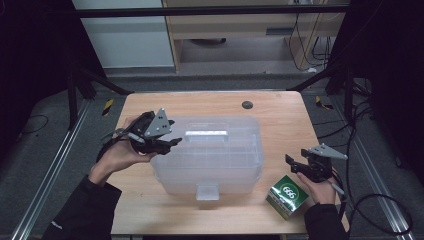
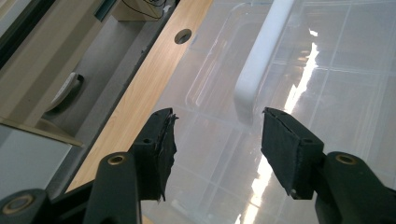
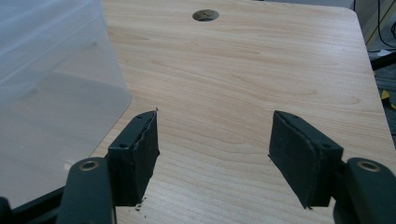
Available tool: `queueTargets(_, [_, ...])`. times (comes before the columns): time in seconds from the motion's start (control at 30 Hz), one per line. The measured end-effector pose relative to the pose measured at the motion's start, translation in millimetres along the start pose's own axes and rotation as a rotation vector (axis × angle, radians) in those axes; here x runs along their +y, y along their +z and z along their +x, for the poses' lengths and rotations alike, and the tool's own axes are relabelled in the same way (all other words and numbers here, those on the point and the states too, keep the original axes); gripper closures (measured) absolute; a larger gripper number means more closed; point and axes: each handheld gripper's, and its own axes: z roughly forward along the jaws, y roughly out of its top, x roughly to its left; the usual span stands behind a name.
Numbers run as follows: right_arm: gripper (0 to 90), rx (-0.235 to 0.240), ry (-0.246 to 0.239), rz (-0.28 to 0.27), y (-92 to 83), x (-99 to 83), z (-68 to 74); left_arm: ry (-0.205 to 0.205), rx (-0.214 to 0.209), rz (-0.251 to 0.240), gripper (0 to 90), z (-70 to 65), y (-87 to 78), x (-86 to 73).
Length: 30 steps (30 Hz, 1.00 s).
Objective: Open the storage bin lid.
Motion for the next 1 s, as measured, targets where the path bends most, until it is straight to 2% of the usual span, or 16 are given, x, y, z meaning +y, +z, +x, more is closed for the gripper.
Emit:
queueTargets(0.13, [33.0,0.001,-0.005,0.002,0.4,-0.1,0.0,0.026,0.010,0.015,43.8,-2.3,2.9,3.1])
queueTargets(0.2, [33.1,0.002,-0.005,0.005,0.6,-0.1,0.2,0.052,0.014,0.027,43.8,-4.7,6.1,6.3])
queueTargets(0.47, [33.3,0.004,-0.002,0.010,0.5,0.0,0.0,0.096,0.018,0.044,43.5,-9.9,14.3,13.0])
queueTargets(0.5, [33.3,0.004,-0.001,0.012,0.6,0.0,0.1,0.096,-0.004,0.048,43.5,-10.9,15.2,13.6])
queueTargets(0.53, [33.5,0.005,0.000,0.012,0.6,0.0,0.1,0.099,-0.003,0.049,43.5,-11.5,15.8,14.4])
queueTargets(0.6, [33.5,0.005,0.000,0.012,0.6,0.0,0.0,0.111,0.001,0.052,43.5,-11.9,16.3,15.6])
queueTargets(0.63, [33.7,0.008,0.001,0.015,0.6,0.0,0.0,0.131,0.019,0.064,43.5,-12.0,16.6,17.7])
queueTargets(1.0, [34.6,0.014,0.004,0.023,1.3,-0.1,0.5,0.178,0.021,0.088,44.7,-15.2,24.7,30.8])
